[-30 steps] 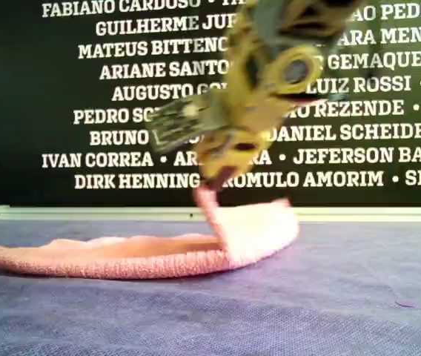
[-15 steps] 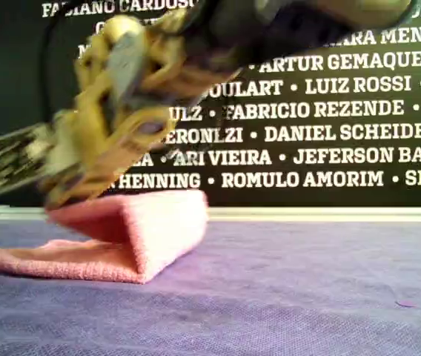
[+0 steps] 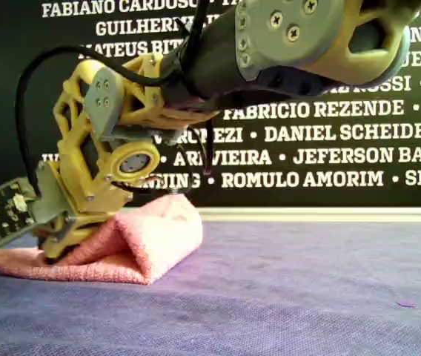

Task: Fold a cloth

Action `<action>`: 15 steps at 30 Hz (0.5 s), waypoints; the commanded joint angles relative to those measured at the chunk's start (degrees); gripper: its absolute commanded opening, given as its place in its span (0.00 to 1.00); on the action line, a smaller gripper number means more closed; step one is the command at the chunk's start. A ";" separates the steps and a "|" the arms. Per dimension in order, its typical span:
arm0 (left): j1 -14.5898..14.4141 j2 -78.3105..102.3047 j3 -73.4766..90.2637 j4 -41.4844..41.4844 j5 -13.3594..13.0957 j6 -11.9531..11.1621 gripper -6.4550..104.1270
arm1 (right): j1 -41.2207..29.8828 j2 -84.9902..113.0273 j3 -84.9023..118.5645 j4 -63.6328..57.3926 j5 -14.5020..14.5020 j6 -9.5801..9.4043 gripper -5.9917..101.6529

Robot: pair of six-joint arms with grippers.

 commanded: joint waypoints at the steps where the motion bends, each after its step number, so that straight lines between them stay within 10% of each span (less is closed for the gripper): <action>1: 0.53 0.53 -1.32 -0.26 -0.18 0.26 0.52 | 0.00 11.69 -6.50 3.08 1.85 -0.26 0.36; 15: 0.53 0.44 -1.32 -0.26 -0.18 0.26 0.52 | -0.35 23.38 -6.50 3.16 1.93 -0.26 0.36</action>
